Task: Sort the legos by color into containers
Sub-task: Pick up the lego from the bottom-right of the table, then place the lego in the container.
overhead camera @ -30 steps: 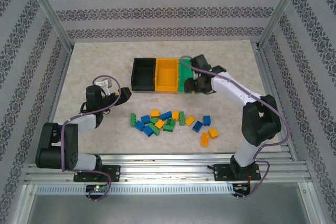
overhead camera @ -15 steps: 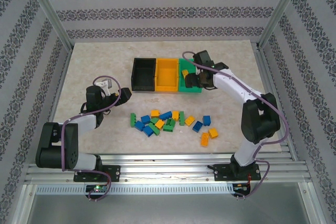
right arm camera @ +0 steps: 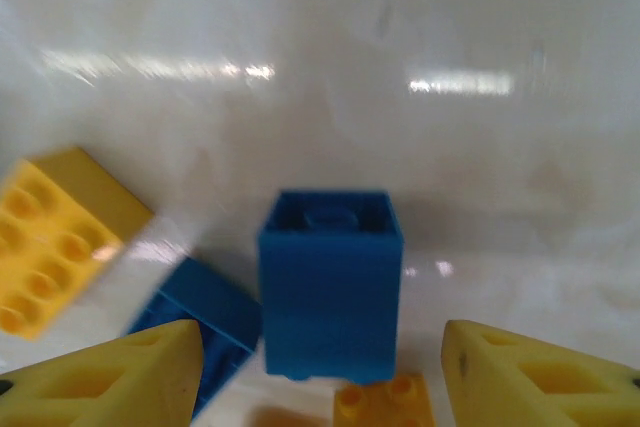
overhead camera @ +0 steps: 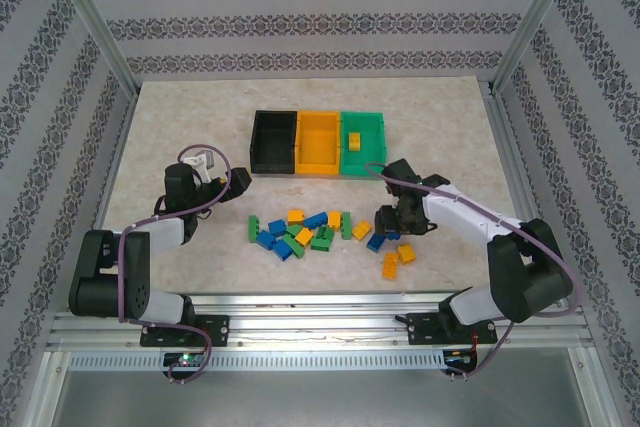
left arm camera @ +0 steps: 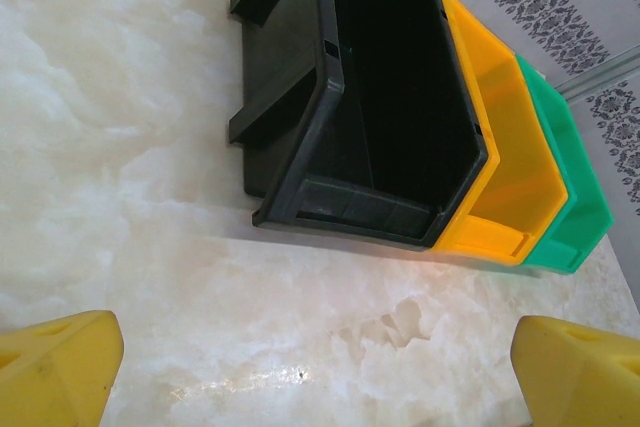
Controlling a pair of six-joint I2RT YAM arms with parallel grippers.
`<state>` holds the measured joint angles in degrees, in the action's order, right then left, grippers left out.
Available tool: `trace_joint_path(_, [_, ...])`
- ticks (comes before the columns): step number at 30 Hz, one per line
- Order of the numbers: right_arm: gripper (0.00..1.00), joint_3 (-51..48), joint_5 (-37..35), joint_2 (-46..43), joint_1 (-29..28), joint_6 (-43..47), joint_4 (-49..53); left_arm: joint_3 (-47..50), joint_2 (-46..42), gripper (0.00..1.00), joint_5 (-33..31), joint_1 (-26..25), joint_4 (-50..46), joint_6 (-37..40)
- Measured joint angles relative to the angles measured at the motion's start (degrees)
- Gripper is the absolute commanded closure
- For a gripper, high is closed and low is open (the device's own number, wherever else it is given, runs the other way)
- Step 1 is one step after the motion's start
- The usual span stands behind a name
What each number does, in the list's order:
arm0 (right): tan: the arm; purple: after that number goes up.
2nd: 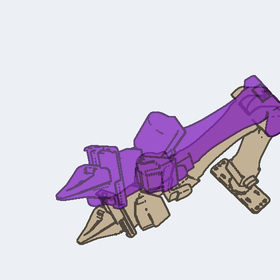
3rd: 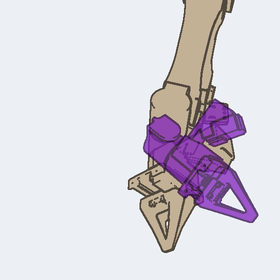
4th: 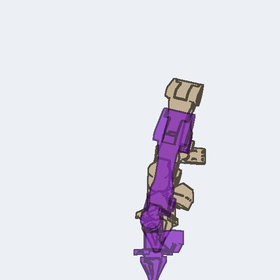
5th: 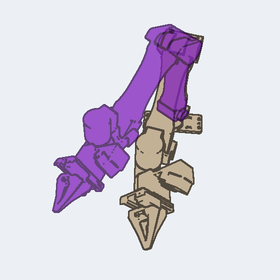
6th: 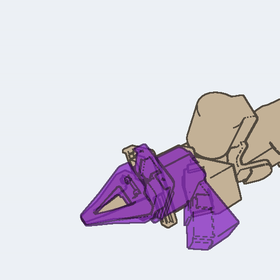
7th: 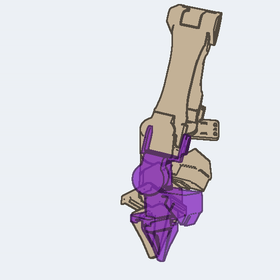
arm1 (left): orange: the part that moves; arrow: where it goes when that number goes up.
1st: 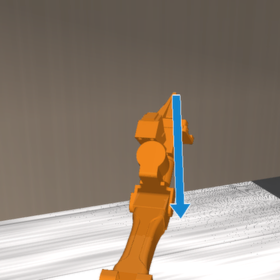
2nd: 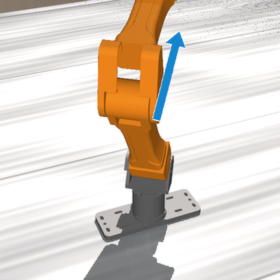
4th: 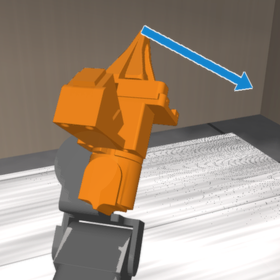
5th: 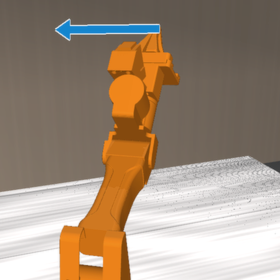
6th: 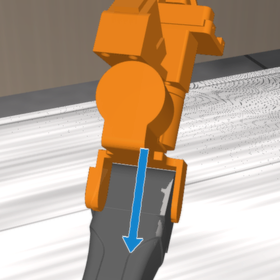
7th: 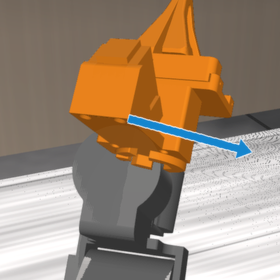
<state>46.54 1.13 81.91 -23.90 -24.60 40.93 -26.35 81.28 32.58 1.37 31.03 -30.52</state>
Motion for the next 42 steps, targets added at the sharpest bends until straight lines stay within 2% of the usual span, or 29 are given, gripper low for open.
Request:
trace_joint_path(6, [0.46,-1.14,0.00,0.07,0.00,-1.42,-1.01,0.00,0.00,0.00,-0.02,0.00,0.02,0.00])
trace_joint_path(16, [0.73,0.87,0.00,4.79,-0.81,-1.68,-3.30,0.00,0.00,0.00,-0.04,0.00,-0.04,0.00])
trace_joint_path(20, [0.75,3.08,0.00,4.79,-1.40,-1.40,-2.97,0.00,0.00,0.00,-0.04,0.00,-0.02,0.00])
trace_joint_path(27, [0.74,14.16,1.79,6.80,-4.07,-1.42,-4.09,0.00,0.00,0.00,-0.04,0.00,-0.04,0.00])
trace_joint_path(37, [0.71,45.38,2.75,29.51,-9.05,1.07,-6.54,0.00,0.00,0.00,-0.68,0.00,-0.09,0.00])
trace_joint_path(39, [0.65,50.18,1.97,33.27,-9.09,2.01,-6.16,0.00,0.00,0.00,-0.92,0.00,-0.11,0.02])
trace_joint_path(41, [0.49,53.18,1.20,35.63,-9.09,2.58,-5.84,0.00,-0.02,0.00,-1.25,0.00,-0.24,0.02])
trace_joint_path(42, [0.44,54.36,0.92,36.37,-9.09,3.10,-5.42,0.00,-0.13,0.00,-1.38,0.00,-0.48,0.02])
